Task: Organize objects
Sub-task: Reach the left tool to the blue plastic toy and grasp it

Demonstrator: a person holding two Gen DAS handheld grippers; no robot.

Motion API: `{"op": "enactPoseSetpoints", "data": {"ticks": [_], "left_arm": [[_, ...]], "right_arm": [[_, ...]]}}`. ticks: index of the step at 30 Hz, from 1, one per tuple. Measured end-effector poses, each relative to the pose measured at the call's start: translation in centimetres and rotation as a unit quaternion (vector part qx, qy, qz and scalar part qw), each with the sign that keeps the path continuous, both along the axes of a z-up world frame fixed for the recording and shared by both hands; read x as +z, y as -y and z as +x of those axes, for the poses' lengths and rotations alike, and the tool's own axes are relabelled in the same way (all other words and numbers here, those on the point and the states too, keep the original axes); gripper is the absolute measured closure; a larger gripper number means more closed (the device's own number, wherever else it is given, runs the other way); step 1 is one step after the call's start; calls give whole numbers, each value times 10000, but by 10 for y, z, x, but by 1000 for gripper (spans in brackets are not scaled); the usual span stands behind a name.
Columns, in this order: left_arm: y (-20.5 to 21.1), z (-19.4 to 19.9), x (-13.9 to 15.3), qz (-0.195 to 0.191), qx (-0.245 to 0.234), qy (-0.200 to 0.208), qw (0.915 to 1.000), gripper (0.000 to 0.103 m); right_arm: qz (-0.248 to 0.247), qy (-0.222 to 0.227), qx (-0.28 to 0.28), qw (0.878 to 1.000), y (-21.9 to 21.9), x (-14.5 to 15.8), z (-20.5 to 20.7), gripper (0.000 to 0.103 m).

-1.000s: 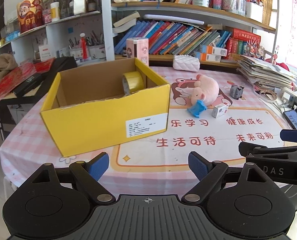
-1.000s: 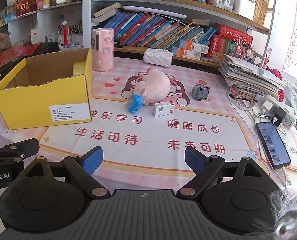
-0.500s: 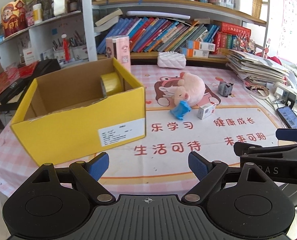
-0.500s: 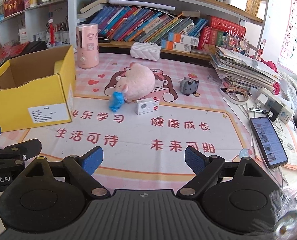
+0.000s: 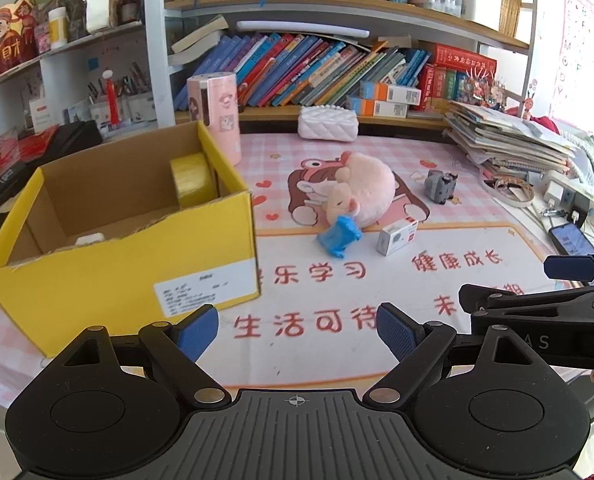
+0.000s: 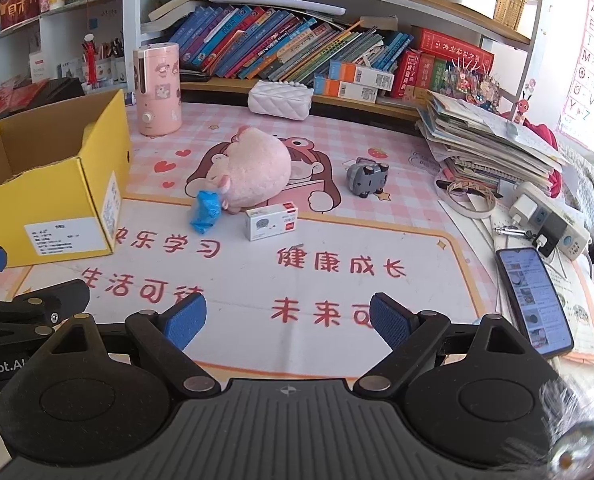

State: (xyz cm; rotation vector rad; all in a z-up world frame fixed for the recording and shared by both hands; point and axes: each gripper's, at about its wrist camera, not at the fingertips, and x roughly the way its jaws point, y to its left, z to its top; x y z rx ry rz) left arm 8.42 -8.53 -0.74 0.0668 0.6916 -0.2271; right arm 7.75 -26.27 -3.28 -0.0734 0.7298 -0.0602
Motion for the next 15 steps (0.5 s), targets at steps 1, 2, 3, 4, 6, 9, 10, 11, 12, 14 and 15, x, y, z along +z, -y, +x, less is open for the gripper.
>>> {"op": "enactPoseSetpoints", "data": {"ticks": [1,2,3,4,6,9,10,11,12,14,15], "left_arm": [[2,2,1,-4,3,24,10000,15],[4,4,1,-3,9,46,10000,15],[7,7,1,0,13,59,10000,15],[9,9,1,3,16,60,10000,15],[14,16,-1,16,19,23,10000,15],[22,25,-2,30,41,9,10000,15],[24,28,-2,32,51,10,10000,15],[27,31,-2,34,65,8,10000,15],[29,33,-2,35,79,9,10000,15],[34,38,-2,43,114,6,9999,15],[36,41,-2,52,133,2,9999,15]], "right_arm": [[0,12,8,10000,2,1,2,14],[8,28,22,10000,4,1,5,15],[15,39,37,10000,5,2,7,15],[18,46,52,10000,7,2,10,15],[25,31,83,10000,11,1,17,15],[34,0,122,9999,18,0,29,16],[38,-4,133,9999,20,0,33,16],[40,-8,146,9999,22,0,37,16],[45,-9,162,9999,25,0,41,16],[52,-8,202,9998,29,0,48,16],[53,-11,225,9997,31,-1,51,16]]}}
